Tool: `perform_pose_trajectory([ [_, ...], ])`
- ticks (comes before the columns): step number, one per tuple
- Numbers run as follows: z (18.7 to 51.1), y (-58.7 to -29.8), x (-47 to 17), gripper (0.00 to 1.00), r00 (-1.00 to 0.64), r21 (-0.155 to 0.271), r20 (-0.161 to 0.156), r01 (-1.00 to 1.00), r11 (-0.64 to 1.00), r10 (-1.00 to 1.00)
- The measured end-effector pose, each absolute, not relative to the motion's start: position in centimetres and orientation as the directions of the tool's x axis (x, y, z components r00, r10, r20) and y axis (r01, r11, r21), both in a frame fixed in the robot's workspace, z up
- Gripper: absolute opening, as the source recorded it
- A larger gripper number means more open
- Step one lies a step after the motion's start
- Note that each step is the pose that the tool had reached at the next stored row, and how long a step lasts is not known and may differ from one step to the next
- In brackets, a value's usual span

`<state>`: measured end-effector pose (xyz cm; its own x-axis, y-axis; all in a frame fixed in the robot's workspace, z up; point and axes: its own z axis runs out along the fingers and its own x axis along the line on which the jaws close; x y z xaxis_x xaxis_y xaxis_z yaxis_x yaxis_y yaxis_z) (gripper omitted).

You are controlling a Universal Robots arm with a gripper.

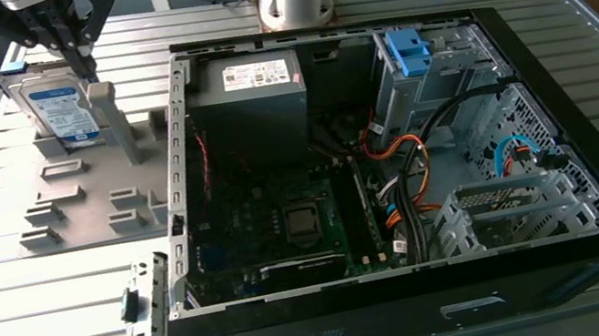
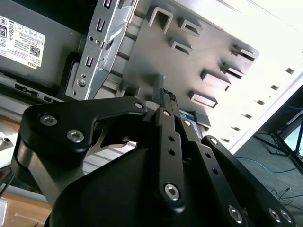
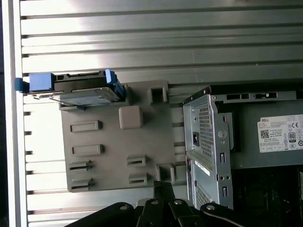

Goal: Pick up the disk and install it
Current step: 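Reach for the disk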

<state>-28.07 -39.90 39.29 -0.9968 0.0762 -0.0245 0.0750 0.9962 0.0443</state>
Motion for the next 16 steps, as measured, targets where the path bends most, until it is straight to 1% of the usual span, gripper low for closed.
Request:
perform_pose_trajectory([
  [16, 39.28, -39.89, -29.08, 0.11, -0.997, 0.044, -0.024, 0.075, 0.996, 0.076],
])
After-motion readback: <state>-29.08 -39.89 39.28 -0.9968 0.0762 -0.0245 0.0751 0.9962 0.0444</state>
